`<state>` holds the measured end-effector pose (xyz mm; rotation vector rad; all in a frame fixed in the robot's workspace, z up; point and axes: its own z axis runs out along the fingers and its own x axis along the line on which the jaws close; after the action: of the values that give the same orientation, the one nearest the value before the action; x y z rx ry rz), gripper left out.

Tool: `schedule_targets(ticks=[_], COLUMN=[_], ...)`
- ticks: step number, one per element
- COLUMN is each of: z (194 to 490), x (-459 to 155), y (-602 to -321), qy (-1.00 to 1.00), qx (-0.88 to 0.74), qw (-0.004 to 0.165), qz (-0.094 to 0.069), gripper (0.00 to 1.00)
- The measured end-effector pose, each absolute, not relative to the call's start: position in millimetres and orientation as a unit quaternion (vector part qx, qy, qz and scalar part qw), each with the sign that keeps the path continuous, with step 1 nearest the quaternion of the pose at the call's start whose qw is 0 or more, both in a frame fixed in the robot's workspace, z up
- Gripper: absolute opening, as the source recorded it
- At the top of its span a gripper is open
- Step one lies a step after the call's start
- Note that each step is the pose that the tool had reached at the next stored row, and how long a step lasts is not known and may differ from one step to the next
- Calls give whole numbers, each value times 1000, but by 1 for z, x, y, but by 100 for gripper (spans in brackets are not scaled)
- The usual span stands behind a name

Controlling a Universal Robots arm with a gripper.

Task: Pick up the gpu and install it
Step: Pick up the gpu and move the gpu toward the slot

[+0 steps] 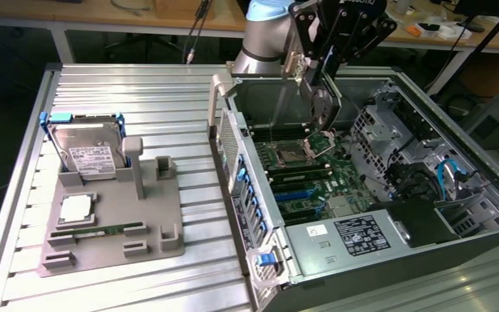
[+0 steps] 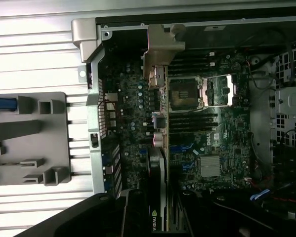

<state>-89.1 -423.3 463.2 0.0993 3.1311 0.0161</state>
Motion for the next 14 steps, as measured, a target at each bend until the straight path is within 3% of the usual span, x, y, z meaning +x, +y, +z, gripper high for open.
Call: schedule_targets(ticks=[14], z=[463], x=[-80], y=[-423], qy=[999], qx=[31], qw=[4], qz=[5], gripper=[27])
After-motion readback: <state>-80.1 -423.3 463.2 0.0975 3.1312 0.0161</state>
